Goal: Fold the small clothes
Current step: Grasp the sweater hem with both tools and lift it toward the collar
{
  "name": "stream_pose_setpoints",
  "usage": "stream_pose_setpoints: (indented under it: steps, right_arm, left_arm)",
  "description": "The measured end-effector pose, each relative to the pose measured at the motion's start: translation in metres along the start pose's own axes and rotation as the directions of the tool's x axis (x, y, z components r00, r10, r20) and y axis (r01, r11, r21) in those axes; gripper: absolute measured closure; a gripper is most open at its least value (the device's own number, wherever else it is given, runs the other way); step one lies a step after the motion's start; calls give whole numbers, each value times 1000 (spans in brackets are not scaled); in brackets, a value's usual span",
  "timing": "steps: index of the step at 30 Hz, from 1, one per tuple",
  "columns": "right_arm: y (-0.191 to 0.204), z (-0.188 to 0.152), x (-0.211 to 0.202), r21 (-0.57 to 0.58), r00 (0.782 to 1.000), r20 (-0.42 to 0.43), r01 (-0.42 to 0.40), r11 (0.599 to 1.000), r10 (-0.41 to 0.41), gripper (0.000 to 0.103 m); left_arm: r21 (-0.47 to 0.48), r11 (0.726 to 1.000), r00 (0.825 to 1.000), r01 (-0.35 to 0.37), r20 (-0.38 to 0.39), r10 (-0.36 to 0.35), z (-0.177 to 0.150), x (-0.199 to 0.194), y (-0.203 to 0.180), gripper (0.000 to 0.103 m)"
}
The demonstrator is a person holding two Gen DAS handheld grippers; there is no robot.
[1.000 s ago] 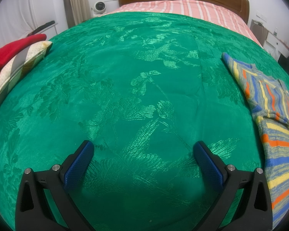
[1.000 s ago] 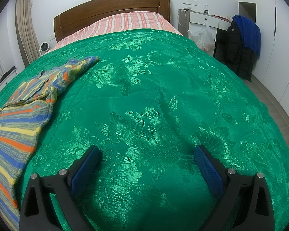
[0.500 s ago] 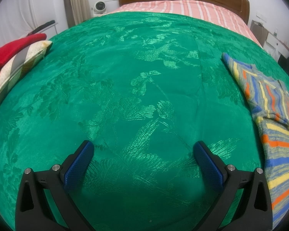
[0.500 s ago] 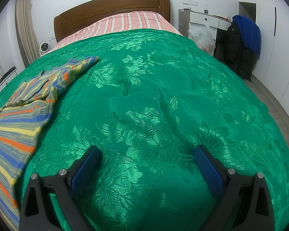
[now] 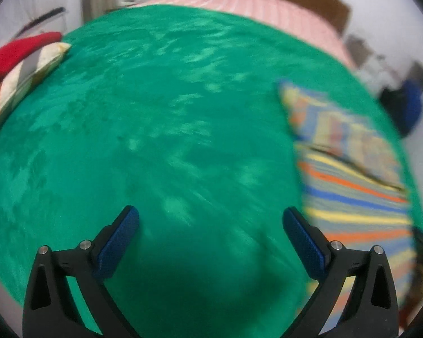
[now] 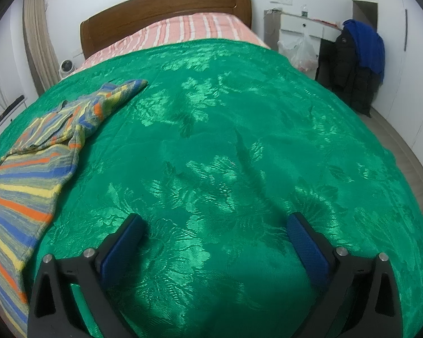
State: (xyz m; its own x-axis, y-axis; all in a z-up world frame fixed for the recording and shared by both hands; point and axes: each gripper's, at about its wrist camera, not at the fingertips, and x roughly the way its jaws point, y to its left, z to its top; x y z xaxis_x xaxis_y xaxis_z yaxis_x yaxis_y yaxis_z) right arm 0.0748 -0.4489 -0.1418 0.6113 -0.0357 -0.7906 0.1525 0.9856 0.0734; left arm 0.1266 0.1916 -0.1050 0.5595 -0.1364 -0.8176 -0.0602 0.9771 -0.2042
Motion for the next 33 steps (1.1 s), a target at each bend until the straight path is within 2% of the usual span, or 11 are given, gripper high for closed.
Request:
stream_pose_setpoints:
  steps: [4,7,9,11,15,17,21,23,24,29,33]
  right_arm:
    - [9,15,-4,-20,995,-103,-16,1000,14,2]
    - [22,15,-35,-9,982,-115,-151,988,149,3]
    - [40,6,-63,-14,954,-156,-261,965,256,3]
    - [62,-14,-89,-13,901,-231,-380,925,367,3]
    - [99,-59,-115,-46,838,-352,-461,886,418,11]
    - [113,-79,-111,-20,808,-408,-473,881,425,23]
    - [131,-98,-87,3,798,-448,-450,893,403,52]
    - [138,-100,-76,13,786,-468,-451,893,404,87]
    - [141,-99,-72,23,779,-475,-455,890,410,97]
    - [137,-75,-88,121,758,-406,-509,852,511,97]
    - [136,-30,-94,194,756,-276,-560,805,593,97]
  left_arm:
    - [53,994,991,98,-93,-93,-45,-23,-24,1]
    - [104,990,983,95,-166,-77,-79,-25,-41,1]
    - [133,987,977,94,-204,-66,-100,-26,-52,3]
    - [168,979,966,118,-247,-74,-116,-25,-61,11]
    - [234,962,931,139,-361,-46,-143,-10,-77,31]
    - [305,945,928,118,-372,4,-154,-7,-86,32]
    - [366,924,920,109,-390,46,-162,-7,-95,49]
    - [352,929,910,119,-412,40,-163,-7,-93,94]
    - [324,936,903,138,-430,16,-164,-6,-91,98]
    - [192,952,904,239,-401,-146,-148,-36,-78,99]
    - [78,938,901,338,-314,-298,-100,-50,-73,99]
